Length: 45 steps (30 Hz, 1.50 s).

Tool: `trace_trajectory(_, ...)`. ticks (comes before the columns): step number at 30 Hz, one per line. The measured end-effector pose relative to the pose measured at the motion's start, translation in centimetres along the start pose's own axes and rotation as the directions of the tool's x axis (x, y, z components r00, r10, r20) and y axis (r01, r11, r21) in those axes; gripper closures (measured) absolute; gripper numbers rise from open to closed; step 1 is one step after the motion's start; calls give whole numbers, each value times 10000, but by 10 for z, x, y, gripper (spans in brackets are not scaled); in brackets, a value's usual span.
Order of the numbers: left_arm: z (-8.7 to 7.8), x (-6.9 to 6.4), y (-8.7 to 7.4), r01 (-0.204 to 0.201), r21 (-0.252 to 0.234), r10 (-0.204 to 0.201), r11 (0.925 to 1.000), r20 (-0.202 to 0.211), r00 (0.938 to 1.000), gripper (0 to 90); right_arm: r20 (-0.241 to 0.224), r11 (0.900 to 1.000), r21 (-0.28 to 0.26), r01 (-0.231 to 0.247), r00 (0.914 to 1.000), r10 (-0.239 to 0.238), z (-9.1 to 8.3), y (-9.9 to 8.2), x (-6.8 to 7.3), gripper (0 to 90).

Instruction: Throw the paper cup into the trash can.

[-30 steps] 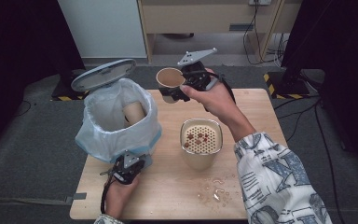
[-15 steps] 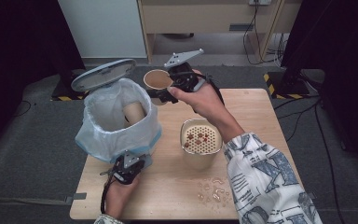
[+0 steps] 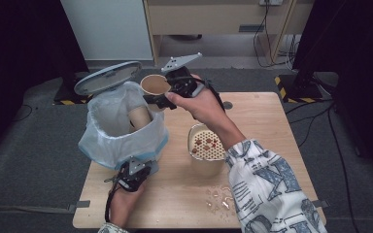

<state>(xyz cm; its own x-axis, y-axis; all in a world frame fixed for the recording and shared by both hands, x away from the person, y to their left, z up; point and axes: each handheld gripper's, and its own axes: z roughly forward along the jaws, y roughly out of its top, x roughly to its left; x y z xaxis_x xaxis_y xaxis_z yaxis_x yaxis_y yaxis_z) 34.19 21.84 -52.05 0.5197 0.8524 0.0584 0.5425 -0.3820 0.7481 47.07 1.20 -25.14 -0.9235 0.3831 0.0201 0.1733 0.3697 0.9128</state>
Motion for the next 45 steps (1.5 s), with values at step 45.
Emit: trace_trajectory(45,0,0,0,40,-20,-40,10000,9,10000,894,-839,9967,783,213,9964,-147,103,-10,32,158)
